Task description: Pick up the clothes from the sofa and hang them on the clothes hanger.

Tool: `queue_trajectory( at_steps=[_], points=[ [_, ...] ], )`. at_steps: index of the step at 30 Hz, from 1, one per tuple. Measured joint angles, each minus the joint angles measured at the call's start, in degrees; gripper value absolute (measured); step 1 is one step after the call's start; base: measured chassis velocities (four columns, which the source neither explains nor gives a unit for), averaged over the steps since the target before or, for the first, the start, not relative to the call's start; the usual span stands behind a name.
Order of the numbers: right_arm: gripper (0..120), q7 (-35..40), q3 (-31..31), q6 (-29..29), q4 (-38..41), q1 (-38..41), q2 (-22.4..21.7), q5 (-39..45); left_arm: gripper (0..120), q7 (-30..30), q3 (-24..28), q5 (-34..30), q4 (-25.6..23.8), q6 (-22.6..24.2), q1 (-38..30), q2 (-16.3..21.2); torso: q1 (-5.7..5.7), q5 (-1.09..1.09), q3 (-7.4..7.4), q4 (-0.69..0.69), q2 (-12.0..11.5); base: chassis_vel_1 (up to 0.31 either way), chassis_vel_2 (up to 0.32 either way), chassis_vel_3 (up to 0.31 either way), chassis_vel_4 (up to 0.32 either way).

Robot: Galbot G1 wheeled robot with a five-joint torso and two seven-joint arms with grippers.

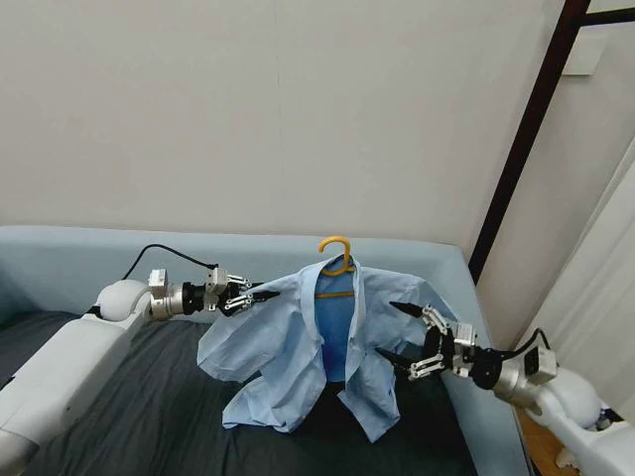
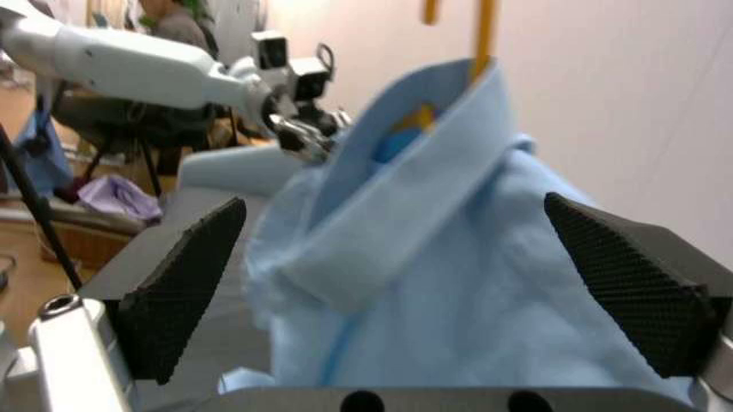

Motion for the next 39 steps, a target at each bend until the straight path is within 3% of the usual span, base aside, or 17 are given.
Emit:
queue_trajectory(
  at_steps=[3,8,13,21,28,39],
  points=[
    [100,-0.43,-0.52,-2.47,-1.66,2.72,-2.87,0.07,8,1.24,0.05,1.18,-0.63,-0.18,0.32,-0.01,0.0,0.01,0.0,-0.04,0.0,0.0,0.0,0.0,0.0],
    [100,-2.61,-1.85,-7.23,-3.28,6.17,-4.06,-1.29,8,2.8,1.24,2.16,-1.05,-0.4,0.16,0.01,0.0,-0.01,0.0,-0.01,0.0,0.0,0.0,0.0,0.0],
    [100,-6.22,-3.52,-11.48,-6.21,9.22,-3.21,-3.05,8,3.42,2.37,2.81,-1.15,-1.03,-0.5,-0.37,0.0,0.01,0.0,-0.03,0.0,0.0,0.0,0.0,0.0],
    [100,-12.06,-5.09,-13.5,-10.85,11.93,-0.43,-8.55,8,4.27,3.97,4.36,0.44,-1.68,-1.51,-2.13,0.0,0.0,0.0,-0.02,-0.01,0.0,0.0,0.0,0.0],
    [80,-15.95,-5.81,-15.08,-13.22,13.46,0.91,-13.51,8,6.8,5.68,5.57,3.12,-1.7,-4.3,-4.21,0.0,0.01,0.0,-0.02,0.0,0.0,0.0,0.0,0.0],
    [36,-19.39,-5.79,-16.0,-15.61,14.42,2.39,-17.22,8,9.24,6.58,7.09,6.09,-1.75,-6.39,-7.47,0.0,0.0,0.01,-0.03,0.0,0.0,0.0,0.0,0.0]
  ],
)
